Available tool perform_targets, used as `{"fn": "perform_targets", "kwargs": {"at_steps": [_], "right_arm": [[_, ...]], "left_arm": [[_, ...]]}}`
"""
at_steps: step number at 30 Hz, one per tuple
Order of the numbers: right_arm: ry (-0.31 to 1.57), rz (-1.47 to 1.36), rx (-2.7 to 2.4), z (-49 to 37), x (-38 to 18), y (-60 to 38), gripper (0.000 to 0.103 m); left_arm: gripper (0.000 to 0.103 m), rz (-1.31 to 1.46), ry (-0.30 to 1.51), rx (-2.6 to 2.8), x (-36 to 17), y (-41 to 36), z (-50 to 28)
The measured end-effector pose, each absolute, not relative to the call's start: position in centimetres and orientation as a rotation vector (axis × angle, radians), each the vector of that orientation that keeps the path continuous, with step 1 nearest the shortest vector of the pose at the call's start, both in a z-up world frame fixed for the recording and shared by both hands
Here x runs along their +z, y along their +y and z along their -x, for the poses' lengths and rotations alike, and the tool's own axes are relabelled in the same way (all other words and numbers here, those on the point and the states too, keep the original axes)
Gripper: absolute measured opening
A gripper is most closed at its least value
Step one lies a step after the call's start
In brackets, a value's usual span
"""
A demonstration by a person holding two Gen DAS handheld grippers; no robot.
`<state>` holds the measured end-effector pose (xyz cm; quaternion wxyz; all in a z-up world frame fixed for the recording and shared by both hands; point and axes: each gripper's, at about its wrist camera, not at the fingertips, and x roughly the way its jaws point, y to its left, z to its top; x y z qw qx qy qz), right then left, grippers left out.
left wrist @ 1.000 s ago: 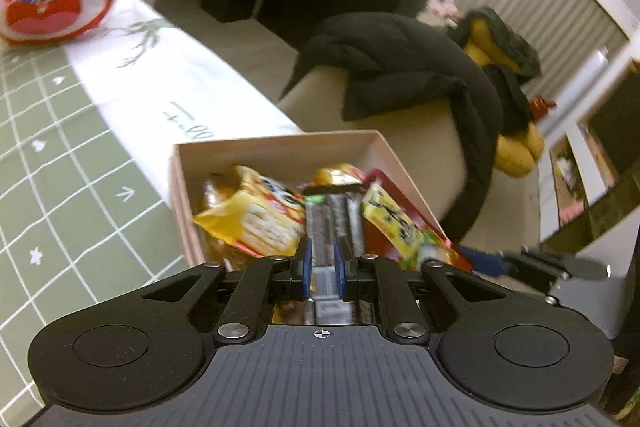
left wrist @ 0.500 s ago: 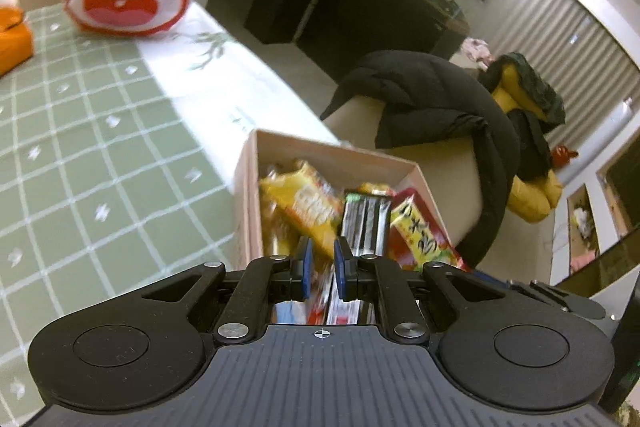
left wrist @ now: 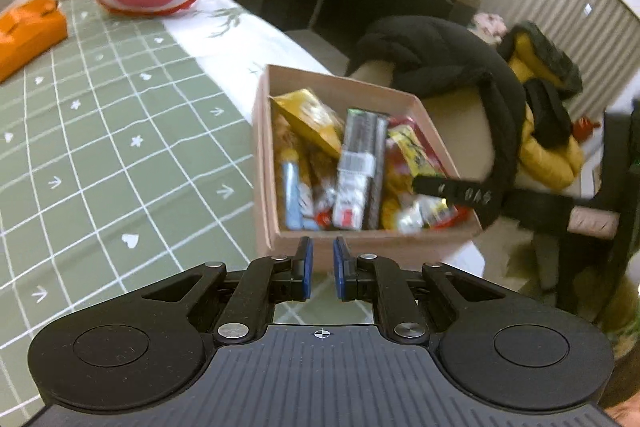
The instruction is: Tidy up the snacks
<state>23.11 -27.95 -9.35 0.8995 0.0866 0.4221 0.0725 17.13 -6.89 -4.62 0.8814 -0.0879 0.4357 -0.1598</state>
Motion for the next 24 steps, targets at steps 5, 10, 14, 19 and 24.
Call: {"fn": "perform_targets", "kwargs": {"at_steps": [5, 10, 14, 19, 24], "right_arm": [[0.795, -0.142, 0.116, -17.2, -5.8, -28.7, 0.067], [0.863, -0.157, 0.146, -12.6, -4.5, -27.9, 0.07], [0.879, -0.172, 0.14, -10.3, -4.0, -27.2, 0.07], [0.857, -0.168, 0.125, -9.2, -2.5, -26.9, 0.07], [0.878, -0.154, 0.122, -8.9, -2.0, -27.0, 0.07]], "left_arm": [[0.013, 0.141, 0.84, -0.378, -2.6, -8.2, -13.0], [0.012, 0.064, 0.791, -0.264, -1.2, -9.1, -10.6], [0.013, 0.059, 0.783, -0.274, 0.0, -9.3, -9.4], [0.013, 0.031, 0.805, -0.282, 0.7, -10.1, -8.8], [0.013, 0.026, 0.822, -0.293, 0.9, -10.4, -8.4]]}}
